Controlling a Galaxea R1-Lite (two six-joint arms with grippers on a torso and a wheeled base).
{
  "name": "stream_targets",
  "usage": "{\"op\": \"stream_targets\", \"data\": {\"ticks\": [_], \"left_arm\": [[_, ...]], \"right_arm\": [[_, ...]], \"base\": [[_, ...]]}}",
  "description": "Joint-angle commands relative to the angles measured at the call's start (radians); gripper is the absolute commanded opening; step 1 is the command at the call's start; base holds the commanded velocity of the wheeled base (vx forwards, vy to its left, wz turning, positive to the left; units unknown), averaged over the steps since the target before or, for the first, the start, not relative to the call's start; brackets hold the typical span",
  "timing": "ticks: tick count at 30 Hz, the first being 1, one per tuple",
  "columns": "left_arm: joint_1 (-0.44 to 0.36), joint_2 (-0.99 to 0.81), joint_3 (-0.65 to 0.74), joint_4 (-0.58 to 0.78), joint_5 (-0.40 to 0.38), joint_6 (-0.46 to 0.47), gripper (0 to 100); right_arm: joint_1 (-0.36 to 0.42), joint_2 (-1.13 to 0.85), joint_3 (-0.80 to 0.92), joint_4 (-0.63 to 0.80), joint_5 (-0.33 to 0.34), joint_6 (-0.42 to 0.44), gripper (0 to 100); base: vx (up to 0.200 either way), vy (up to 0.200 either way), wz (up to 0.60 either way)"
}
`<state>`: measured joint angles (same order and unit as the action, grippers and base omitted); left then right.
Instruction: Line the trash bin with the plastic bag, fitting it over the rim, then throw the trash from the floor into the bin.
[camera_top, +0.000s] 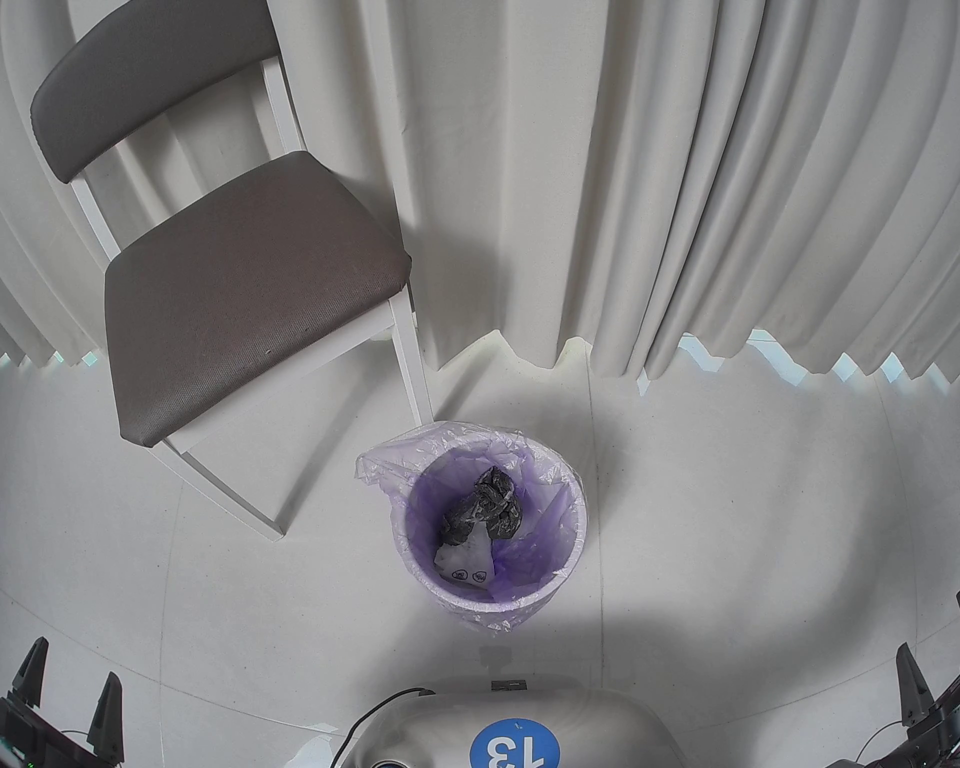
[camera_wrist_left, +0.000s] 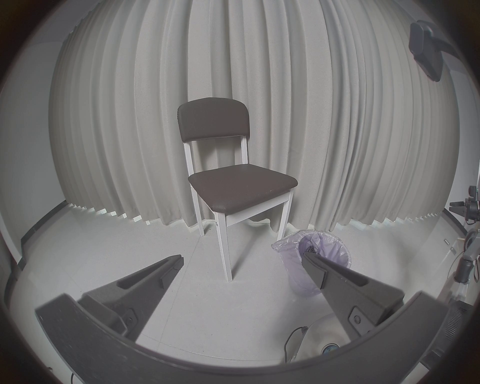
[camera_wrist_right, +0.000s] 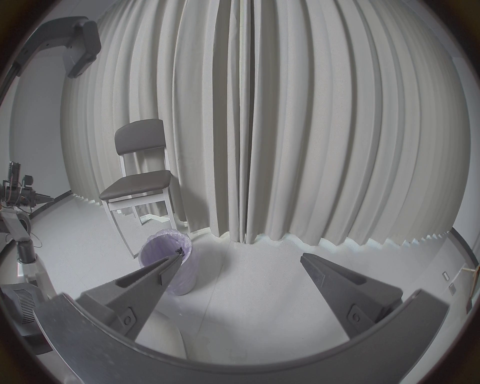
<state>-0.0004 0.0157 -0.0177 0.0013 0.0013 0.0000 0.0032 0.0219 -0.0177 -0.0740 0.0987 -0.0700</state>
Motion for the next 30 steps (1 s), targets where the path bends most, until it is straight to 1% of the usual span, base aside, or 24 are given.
{"op": "stream_targets", "data": {"ticks": [1,4,5,6,9,12,14,15,16,17,18,19,20,21,22,23,24,25,26,27,28,29,30], "left_arm": [[0.000,-0.016,0.018,0.000,-0.007,0.011,100],[0.000,-0.016,0.018,-0.001,-0.018,0.034,100],[0.000,-0.016,0.018,-0.003,-0.037,0.055,100],[0.000,-0.016,0.018,-0.006,-0.046,0.061,100],[0.000,-0.016,0.018,-0.006,-0.053,0.067,100],[0.000,-0.016,0.018,-0.006,-0.053,0.067,100],[0.000,-0.016,0.018,-0.006,-0.052,0.066,100],[0.000,-0.016,0.018,-0.004,-0.046,0.054,100],[0.000,-0.014,0.018,0.000,-0.037,0.029,100],[-0.001,-0.014,0.018,-0.001,-0.024,-0.002,100],[-0.001,-0.014,0.018,-0.001,-0.010,-0.012,100],[-0.001,-0.014,0.018,-0.001,0.002,-0.012,100],[-0.001,-0.016,0.018,-0.003,0.002,-0.005,100],[-0.001,-0.016,0.018,-0.003,0.002,-0.005,100],[-0.001,-0.016,0.018,-0.006,-0.027,0.052,100],[-0.001,-0.016,0.018,-0.006,-0.032,0.057,100],[-0.001,-0.016,0.018,-0.006,-0.032,0.049,100],[-0.001,-0.014,0.018,0.000,-0.024,0.018,100],[-0.001,-0.014,0.018,0.000,-0.024,0.018,100],[-0.003,-0.013,0.016,0.000,-0.007,-0.031,100],[-0.003,-0.013,0.016,0.000,-0.007,-0.031,100],[-0.003,-0.013,0.018,0.000,-0.003,-0.041,100],[-0.003,-0.013,0.018,0.000,-0.003,-0.043,100]], "right_arm": [[0.000,-0.011,0.015,0.002,-0.007,-0.007,100],[0.003,-0.005,0.015,0.002,0.006,-0.019,100],[0.001,-0.007,0.018,0.011,0.032,-0.060,100],[0.003,0.000,0.018,0.026,0.049,-0.080,100],[0.004,0.001,0.013,0.043,0.050,-0.074,100],[-0.002,-0.016,0.015,0.039,0.047,-0.039,100],[-0.002,-0.016,0.015,0.039,0.045,-0.036,100],[-0.002,-0.019,0.018,0.054,0.009,-0.011,100],[-0.002,-0.019,0.018,0.062,-0.042,0.055,100],[-0.002,-0.017,0.018,0.065,-0.059,0.099,100],[-0.002,-0.019,0.018,0.063,-0.062,0.098,100],[-0.002,-0.019,0.018,0.065,-0.062,0.070,100],[-0.003,-0.019,0.018,0.066,-0.060,0.049,100],[-0.003,-0.019,0.018,0.066,-0.060,0.049,100],[-0.003,-0.019,0.018,0.063,-0.042,-0.021,100],[-0.003,-0.019,0.018,0.063,-0.037,-0.027,100],[-0.003,-0.019,0.018,0.066,-0.037,-0.013,100],[-0.002,-0.017,0.018,0.065,-0.044,0.049,100],[-0.002,-0.017,0.018,0.065,-0.044,0.049,100],[0.001,-0.016,0.018,0.060,-0.077,0.142,100],[0.001,-0.016,0.018,0.060,-0.077,0.142,100],[-0.003,-0.019,0.018,0.057,-0.109,0.127,100],[-0.005,-0.019,0.018,0.057,-0.109,0.125,100]], "base": [[0.000,0.000,0.00],[0.000,0.000,0.00],[0.000,0.000,0.00],[0.000,0.000,0.00],[0.000,0.000,0.00],[0.000,0.000,0.00],[0.000,0.000,0.00],[0.000,0.000,0.00],[0.000,0.000,0.00],[0.000,0.000,0.00],[0.000,0.000,0.00],[0.000,0.000,0.00],[0.000,0.000,0.00],[0.000,0.000,0.00],[0.000,0.000,0.00],[0.000,0.000,0.00],[0.000,0.000,0.00],[0.000,0.000,0.00],[0.000,0.000,0.00],[0.000,0.000,0.00],[0.000,0.000,0.00],[0.000,0.000,0.00],[0.000,0.000,0.00]]}}
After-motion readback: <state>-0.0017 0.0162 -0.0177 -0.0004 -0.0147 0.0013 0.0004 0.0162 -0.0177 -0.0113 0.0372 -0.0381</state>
